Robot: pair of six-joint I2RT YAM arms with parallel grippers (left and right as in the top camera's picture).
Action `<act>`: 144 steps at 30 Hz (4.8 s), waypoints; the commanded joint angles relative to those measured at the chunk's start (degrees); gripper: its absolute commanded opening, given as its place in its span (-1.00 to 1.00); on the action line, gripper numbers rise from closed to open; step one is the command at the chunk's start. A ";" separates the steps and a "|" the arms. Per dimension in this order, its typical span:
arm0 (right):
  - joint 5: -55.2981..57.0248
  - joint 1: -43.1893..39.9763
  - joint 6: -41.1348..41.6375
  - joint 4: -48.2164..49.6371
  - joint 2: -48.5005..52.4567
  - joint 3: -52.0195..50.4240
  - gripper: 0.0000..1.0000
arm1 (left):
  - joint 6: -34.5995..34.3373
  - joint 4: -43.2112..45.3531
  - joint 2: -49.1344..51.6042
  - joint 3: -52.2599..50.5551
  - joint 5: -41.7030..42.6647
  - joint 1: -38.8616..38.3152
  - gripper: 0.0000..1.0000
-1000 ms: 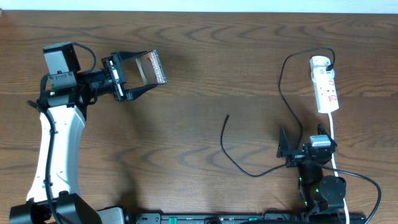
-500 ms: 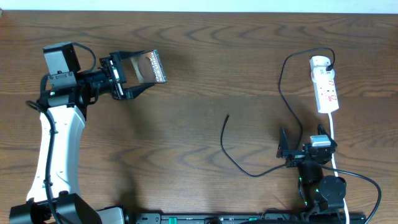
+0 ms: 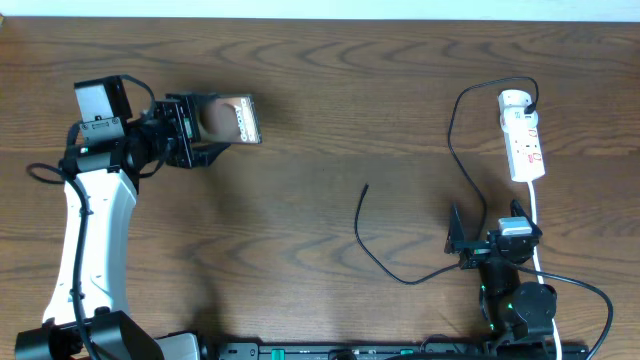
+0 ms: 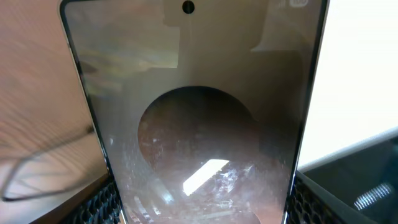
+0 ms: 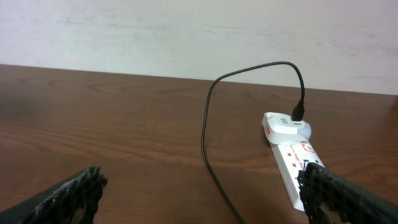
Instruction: Plug charger to phone and switch on socket
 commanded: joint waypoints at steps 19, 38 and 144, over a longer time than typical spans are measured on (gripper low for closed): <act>0.44 0.28 0.79 -0.15 -0.24 -0.09 0.99 | 8.68 -14.78 -1.46 1.95 -25.18 -5.25 -0.86; -1.66 0.28 1.49 -0.02 -0.24 -0.09 0.98 | 8.66 -17.35 -1.44 1.90 -27.45 -7.80 -0.85; -58.31 23.30 48.09 28.02 109.02 61.72 0.99 | 2.95 -17.59 1.55 1.90 -31.45 -10.54 -0.86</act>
